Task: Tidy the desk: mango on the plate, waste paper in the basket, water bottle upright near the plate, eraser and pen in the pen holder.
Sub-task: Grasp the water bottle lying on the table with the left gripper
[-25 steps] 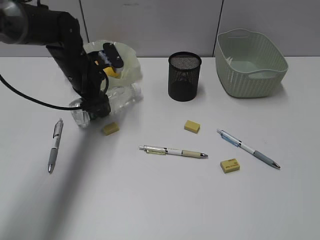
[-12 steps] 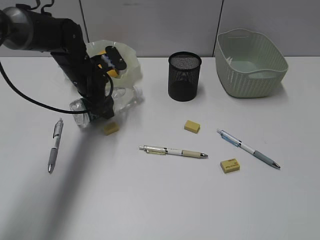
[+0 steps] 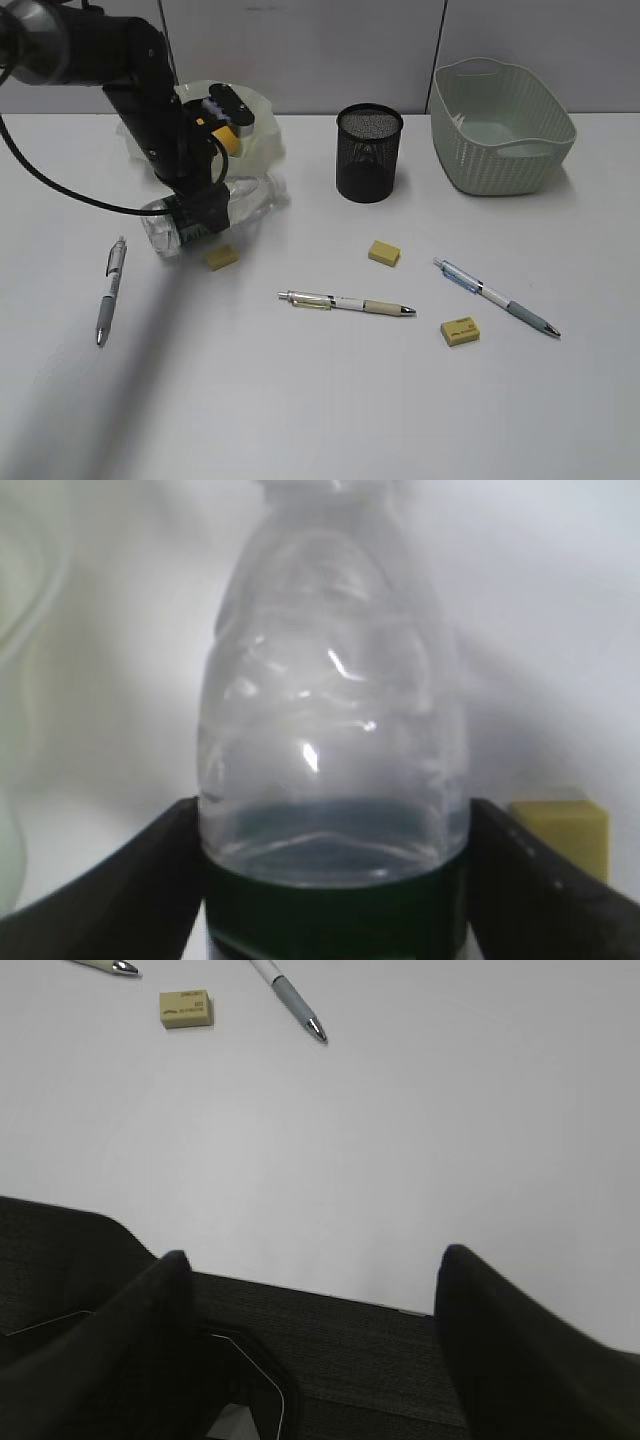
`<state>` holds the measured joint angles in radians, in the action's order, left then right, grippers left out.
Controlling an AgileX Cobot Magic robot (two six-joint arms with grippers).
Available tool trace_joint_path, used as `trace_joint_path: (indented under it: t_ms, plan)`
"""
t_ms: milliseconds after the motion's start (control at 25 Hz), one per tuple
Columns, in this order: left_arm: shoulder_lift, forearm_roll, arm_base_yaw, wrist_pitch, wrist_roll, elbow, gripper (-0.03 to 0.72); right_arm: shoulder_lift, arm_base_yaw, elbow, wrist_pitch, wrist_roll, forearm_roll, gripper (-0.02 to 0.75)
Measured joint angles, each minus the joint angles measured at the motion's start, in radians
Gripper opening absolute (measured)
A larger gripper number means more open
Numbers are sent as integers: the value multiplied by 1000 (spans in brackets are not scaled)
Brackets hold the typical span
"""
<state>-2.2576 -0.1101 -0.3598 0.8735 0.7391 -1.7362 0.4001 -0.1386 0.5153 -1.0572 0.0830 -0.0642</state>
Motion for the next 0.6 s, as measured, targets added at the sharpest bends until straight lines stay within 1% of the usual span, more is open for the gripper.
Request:
trace_joint_path:
  t_ms: [160, 360, 440, 600]
  plan:
    - [-61, 6, 0, 120, -60, -120, 591, 0, 0, 0, 0, 0, 0, 585]
    - [-141, 18, -11, 208, -135, -252, 586, 0, 0, 0, 0, 0, 0, 585]
    - [-154, 39, -23, 214, -165, -276, 575, 0, 0, 0, 0, -1, 0, 585]
    - [-155, 76, -40, 225, -199, -282, 550, 0, 0, 0, 0, -1, 0, 585]
